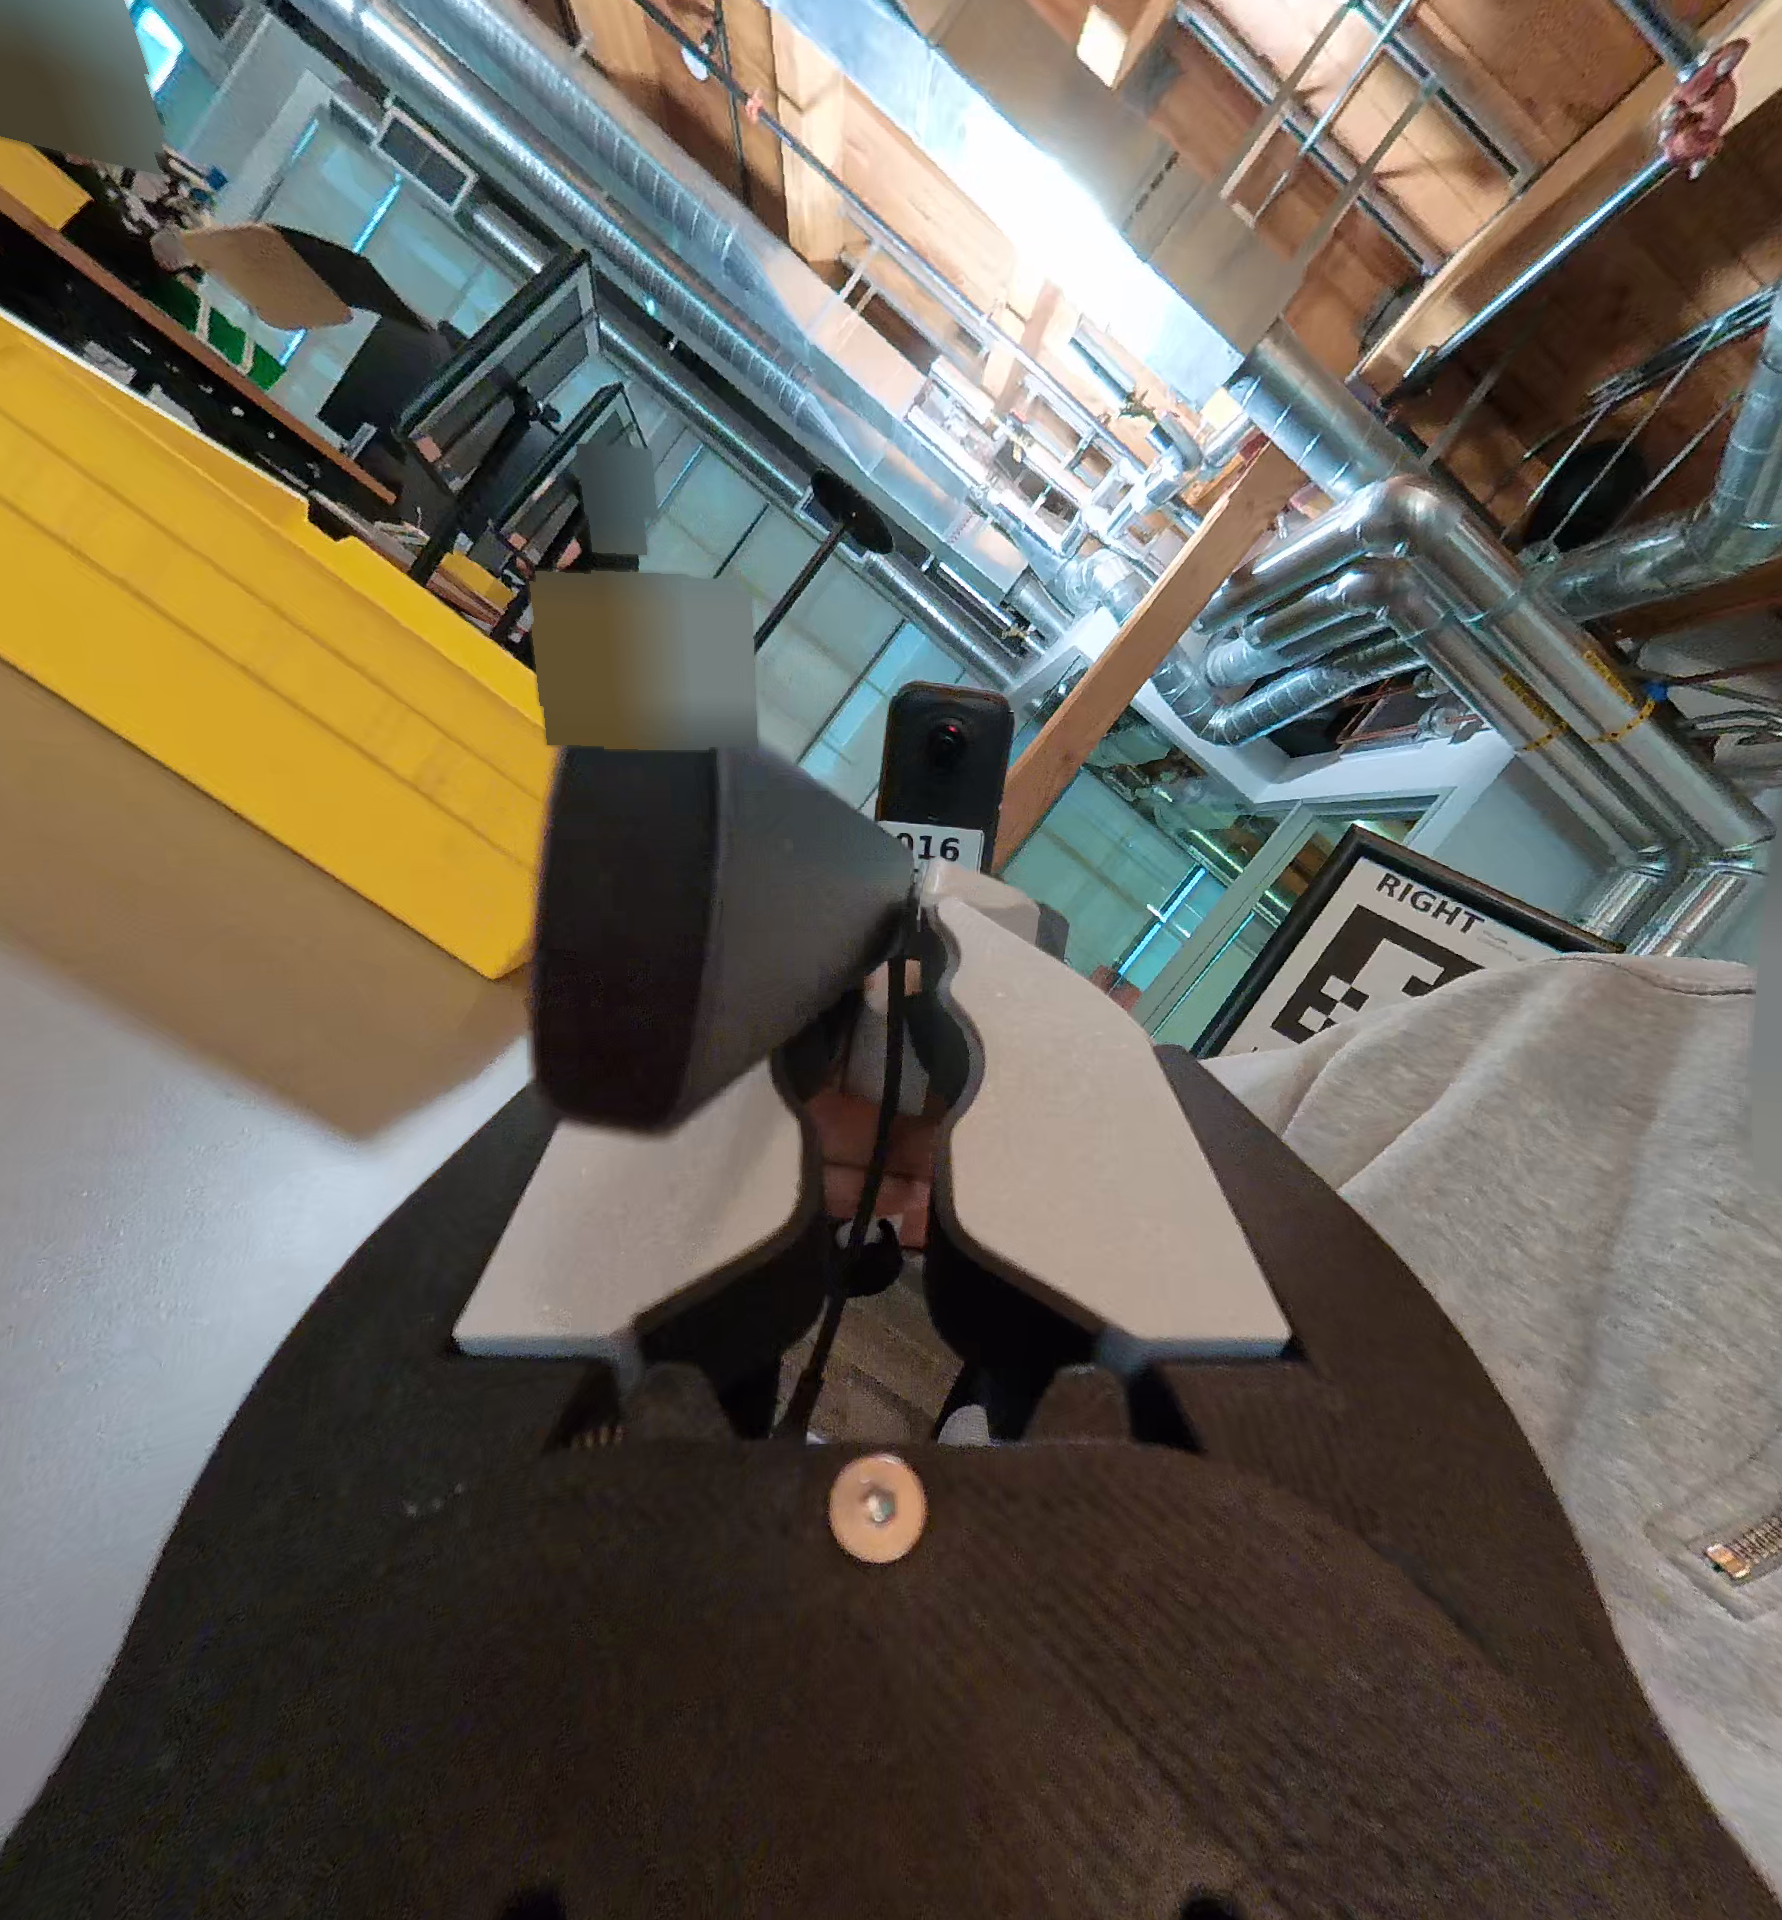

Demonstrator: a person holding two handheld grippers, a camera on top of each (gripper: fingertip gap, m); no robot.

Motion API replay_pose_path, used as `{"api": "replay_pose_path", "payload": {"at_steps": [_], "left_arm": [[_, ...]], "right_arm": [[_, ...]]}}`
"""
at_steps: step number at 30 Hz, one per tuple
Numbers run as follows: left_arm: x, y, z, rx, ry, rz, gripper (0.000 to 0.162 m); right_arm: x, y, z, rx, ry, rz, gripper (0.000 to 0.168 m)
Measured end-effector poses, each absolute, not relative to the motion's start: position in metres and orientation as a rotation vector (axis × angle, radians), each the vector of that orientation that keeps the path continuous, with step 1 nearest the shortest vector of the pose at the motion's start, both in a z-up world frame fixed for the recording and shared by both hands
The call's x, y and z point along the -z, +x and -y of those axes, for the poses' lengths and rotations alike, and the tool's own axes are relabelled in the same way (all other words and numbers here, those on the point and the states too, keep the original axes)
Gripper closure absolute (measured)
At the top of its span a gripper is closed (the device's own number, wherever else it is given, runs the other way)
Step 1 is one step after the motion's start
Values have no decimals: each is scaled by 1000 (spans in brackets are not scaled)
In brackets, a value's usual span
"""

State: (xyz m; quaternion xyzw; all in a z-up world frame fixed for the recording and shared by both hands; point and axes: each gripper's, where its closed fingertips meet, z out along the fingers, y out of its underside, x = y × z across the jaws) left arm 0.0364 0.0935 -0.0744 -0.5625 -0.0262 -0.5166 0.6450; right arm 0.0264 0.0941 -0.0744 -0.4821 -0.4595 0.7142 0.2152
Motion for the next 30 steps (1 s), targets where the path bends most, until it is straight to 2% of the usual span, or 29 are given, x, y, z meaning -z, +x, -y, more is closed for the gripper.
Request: {"api": "replay_pose_path", "payload": {"at_steps": [3, 6, 30], "left_arm": [[74, 32, -94, 1194, -1260, 94, 149], [75, 28, -93, 1208, -1248, 112, 155], [75, 23, -90, 1461, -1137, 207, 155]], "right_arm": [[76, 26, -100, -2085, -1402, 1170, 159], [76, 26, -99, -2143, -1427, 1122, 159], [90, 22, -80, -2123, -1372, 1297, 158]]}}
